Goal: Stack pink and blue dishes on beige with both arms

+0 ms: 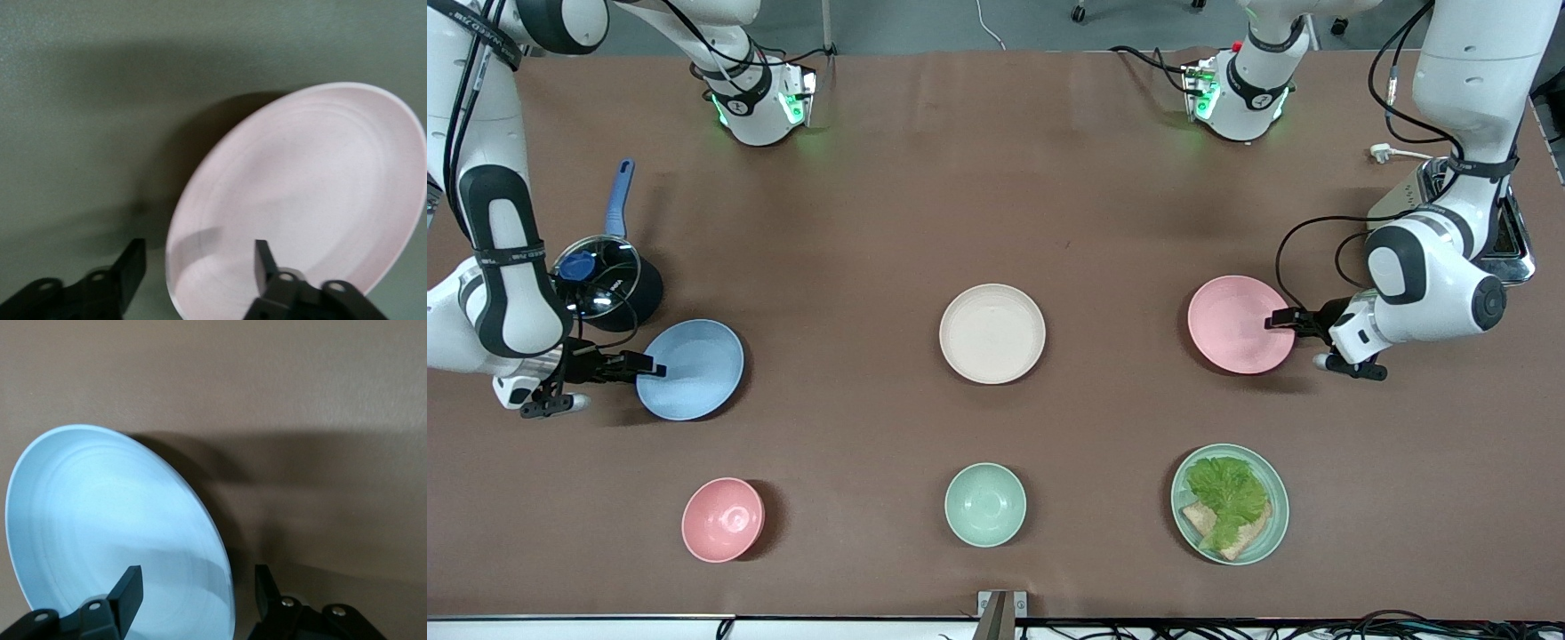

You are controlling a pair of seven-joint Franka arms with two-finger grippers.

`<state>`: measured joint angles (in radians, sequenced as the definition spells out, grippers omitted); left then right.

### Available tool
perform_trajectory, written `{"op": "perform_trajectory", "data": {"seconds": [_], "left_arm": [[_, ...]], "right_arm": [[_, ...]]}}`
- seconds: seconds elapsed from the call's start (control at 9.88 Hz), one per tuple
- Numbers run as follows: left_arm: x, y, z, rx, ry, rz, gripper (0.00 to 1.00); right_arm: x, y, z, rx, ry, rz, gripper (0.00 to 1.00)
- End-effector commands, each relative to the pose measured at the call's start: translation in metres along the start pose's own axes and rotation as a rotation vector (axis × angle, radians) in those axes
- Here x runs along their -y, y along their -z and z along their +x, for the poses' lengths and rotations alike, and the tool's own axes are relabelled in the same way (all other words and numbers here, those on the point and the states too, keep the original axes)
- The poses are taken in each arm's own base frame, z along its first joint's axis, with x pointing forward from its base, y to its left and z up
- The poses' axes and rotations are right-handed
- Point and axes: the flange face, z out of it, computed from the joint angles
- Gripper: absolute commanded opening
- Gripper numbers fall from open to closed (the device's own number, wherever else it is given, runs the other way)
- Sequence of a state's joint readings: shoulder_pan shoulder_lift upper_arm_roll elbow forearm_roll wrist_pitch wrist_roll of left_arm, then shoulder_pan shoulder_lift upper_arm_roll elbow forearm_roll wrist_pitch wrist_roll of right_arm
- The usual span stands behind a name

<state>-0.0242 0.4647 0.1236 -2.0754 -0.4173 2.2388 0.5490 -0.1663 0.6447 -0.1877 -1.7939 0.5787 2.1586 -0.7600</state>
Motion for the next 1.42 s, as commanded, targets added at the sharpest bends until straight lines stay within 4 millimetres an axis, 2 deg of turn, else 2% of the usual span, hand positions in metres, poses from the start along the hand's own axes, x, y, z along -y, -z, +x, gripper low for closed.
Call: {"op": "perform_trajectory", "data": {"seconds": [0.0,0.1,0.3,0.41,0.51,0.61,0.71,0.81,0.91,1.11,1.32], "left_arm": [[0.007,-0.008,0.003,-0.024,-0.004,0.011,0.13],[0.007,-0.008,0.002,-0.024,-0.005,0.011,0.04],[0.004,0.001,0.003,-0.040,-0.003,0.013,0.00],[-0.006,0.026,0.004,-0.073,-0.012,0.013,0.00],[-0.020,0.053,0.005,-0.108,-0.031,0.009,0.00],[-0.045,0.072,0.006,-0.126,-0.048,-0.002,0.00],[-0.081,0.085,0.009,-0.140,-0.060,-0.015,0.00],[-0.131,0.085,0.014,-0.139,-0.041,-0.033,0.00],[-0.187,0.074,0.019,-0.121,-0.002,-0.044,0.00],[-0.279,0.041,0.023,-0.096,0.074,-0.072,0.00],[-0.348,-0.011,0.024,-0.146,0.148,-0.042,0.00]], "right_arm": [[-0.007,-0.001,-0.009,-0.025,-0.031,0.028,0.14],[-0.009,0.006,-0.006,-0.033,-0.036,0.021,0.01],[-0.001,0.025,0.009,-0.044,-0.058,0.003,0.01],[0.007,0.041,0.018,-0.005,-0.098,-0.004,0.01],[0.019,0.070,0.030,0.049,-0.127,-0.017,0.01],[0.041,0.099,0.043,0.108,-0.174,-0.037,0.01],[0.068,0.120,0.055,0.145,-0.192,-0.075,0.01],[0.098,0.131,0.062,0.161,-0.184,-0.083,0.01],[0.127,0.152,0.064,0.128,-0.151,-0.074,0.01],[0.190,0.179,0.058,0.095,-0.183,-0.049,0.01],[0.262,0.198,0.034,0.080,-0.228,-0.019,0.01]]}}
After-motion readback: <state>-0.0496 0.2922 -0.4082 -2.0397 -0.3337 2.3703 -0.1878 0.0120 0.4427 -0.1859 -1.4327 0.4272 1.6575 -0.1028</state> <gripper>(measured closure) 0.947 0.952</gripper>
